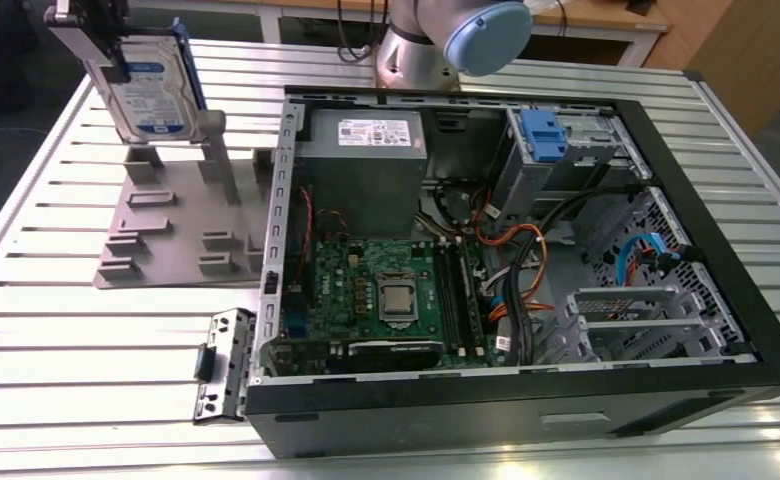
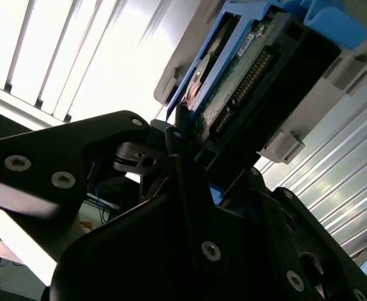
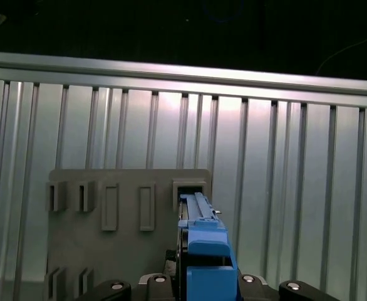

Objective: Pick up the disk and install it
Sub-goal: 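Pick up the disk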

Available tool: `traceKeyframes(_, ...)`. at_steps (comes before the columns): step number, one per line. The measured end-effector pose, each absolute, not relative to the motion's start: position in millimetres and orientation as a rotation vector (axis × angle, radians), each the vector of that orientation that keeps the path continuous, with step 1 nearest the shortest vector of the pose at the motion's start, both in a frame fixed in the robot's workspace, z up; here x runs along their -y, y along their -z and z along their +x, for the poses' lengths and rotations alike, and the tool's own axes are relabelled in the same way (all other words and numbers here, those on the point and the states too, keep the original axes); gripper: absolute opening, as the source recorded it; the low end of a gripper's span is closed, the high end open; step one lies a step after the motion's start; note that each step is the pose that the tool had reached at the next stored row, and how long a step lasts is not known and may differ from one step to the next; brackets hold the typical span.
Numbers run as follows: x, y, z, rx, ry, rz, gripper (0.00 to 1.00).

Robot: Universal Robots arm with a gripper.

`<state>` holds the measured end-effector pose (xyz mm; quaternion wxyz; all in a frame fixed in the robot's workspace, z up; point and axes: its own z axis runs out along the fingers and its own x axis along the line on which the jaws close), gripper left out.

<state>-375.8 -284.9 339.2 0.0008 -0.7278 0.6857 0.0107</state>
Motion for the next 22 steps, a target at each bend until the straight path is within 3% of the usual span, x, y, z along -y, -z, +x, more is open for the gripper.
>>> traceKeyframes(22,285,-362,-376,-2.153,-0.034,-2.285,0.36)
